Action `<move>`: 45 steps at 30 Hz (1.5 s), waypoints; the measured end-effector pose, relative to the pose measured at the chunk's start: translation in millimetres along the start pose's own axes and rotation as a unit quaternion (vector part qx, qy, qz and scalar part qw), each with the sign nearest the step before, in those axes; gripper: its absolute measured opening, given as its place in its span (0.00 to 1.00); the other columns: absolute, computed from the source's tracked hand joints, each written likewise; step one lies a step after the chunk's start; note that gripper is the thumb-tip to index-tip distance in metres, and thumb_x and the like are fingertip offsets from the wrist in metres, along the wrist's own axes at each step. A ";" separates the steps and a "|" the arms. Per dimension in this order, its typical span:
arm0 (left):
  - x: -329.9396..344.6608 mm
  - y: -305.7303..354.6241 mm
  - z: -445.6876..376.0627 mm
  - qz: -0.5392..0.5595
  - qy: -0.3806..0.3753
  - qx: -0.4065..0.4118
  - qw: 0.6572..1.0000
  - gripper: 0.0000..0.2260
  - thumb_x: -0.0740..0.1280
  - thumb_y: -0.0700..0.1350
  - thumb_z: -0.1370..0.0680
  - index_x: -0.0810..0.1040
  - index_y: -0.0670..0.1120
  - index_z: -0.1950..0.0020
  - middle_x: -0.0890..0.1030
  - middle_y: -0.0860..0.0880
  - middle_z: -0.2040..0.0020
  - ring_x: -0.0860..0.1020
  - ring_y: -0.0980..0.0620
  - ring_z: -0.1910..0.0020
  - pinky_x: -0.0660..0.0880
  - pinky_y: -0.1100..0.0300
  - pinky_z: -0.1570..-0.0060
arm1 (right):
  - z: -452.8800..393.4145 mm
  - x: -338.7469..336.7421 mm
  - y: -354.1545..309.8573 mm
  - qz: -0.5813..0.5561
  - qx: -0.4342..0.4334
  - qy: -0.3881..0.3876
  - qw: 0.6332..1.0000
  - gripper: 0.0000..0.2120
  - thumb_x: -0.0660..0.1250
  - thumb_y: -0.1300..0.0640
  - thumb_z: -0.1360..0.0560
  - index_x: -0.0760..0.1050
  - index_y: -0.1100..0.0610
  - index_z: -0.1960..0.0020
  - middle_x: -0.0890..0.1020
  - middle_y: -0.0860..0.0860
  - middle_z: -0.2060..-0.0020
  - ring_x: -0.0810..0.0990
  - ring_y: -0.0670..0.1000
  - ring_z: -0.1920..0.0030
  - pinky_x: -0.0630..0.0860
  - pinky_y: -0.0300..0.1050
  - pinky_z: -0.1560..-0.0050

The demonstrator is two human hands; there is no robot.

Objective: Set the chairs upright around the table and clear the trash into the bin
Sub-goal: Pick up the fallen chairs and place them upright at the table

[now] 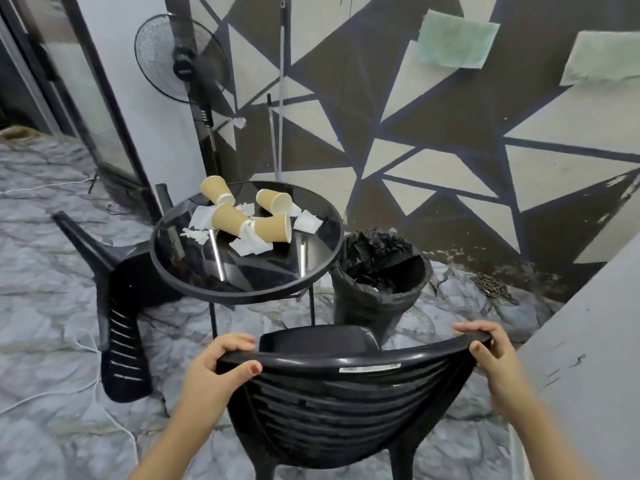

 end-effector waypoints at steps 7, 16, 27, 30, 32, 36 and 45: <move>6.7 -6.9 35.7 0.054 0.026 -0.004 0.998 0.22 0.79 0.53 0.55 0.80 0.46 0.66 0.82 0.55 0.67 0.77 0.61 0.68 0.73 0.72 0.66 | -6.7 -8.9 17.3 -0.034 0.031 -0.030 0.998 0.20 0.58 0.68 0.25 0.78 0.45 0.60 0.83 0.45 0.57 0.79 0.51 0.52 0.78 0.41 0.55; 65.9 -26.5 67.9 0.061 0.120 -0.015 0.991 0.27 0.78 0.67 0.56 0.81 0.52 0.65 0.80 0.55 0.63 0.78 0.57 0.63 0.73 0.68 0.60 | -85.7 -33.1 29.6 -0.060 0.120 -0.139 0.981 0.30 0.49 0.76 0.25 0.79 0.47 0.64 0.85 0.45 0.55 0.82 0.44 0.51 0.80 0.39 0.54; 118.8 -28.8 56.6 0.061 0.122 0.002 0.991 0.28 0.81 0.62 0.56 0.81 0.46 0.65 0.80 0.53 0.64 0.78 0.58 0.64 0.74 0.70 0.61 | -99.7 -88.4 70.9 -0.103 0.195 -0.162 0.962 0.29 0.49 0.80 0.28 0.76 0.51 0.68 0.84 0.49 0.60 0.82 0.47 0.55 0.80 0.42 0.60; 119.2 -25.6 49.2 0.048 0.093 0.008 0.994 0.23 0.80 0.54 0.55 0.80 0.46 0.66 0.80 0.55 0.66 0.78 0.59 0.65 0.73 0.71 0.63 | -94.0 -87.2 70.2 -0.138 0.178 -0.145 0.963 0.29 0.50 0.79 0.28 0.76 0.50 0.68 0.83 0.48 0.62 0.82 0.46 0.57 0.79 0.38 0.61; 112.8 -23.5 44.6 0.038 0.084 0.020 0.996 0.24 0.81 0.56 0.54 0.80 0.45 0.66 0.79 0.55 0.66 0.77 0.58 0.65 0.74 0.70 0.62 | -86.4 -83.2 71.6 -0.154 0.166 -0.140 0.964 0.28 0.51 0.80 0.28 0.75 0.51 0.67 0.82 0.49 0.62 0.81 0.46 0.59 0.78 0.36 0.61; 85.7 -23.9 35.5 0.032 0.072 0.019 0.997 0.25 0.81 0.59 0.53 0.80 0.46 0.65 0.79 0.54 0.66 0.77 0.57 0.64 0.74 0.68 0.63 | -69.5 -63.2 75.4 -0.153 0.128 -0.128 0.971 0.28 0.55 0.81 0.30 0.76 0.49 0.66 0.79 0.49 0.60 0.79 0.45 0.60 0.77 0.35 0.62; 69.1 -31.8 39.1 0.011 0.085 0.010 0.996 0.24 0.81 0.58 0.51 0.79 0.47 0.64 0.79 0.54 0.64 0.77 0.58 0.63 0.74 0.69 0.62 | -79.7 -38.8 68.6 -0.158 0.122 -0.163 0.966 0.30 0.55 0.81 0.30 0.76 0.48 0.69 0.81 0.44 0.66 0.79 0.43 0.63 0.77 0.35 0.63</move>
Point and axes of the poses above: each hand's wrist, its own z-axis away from the middle knuckle, its own x-axis out of the palm, y = z × x, the point moved 8 cm from there along -z, towards the middle knuckle
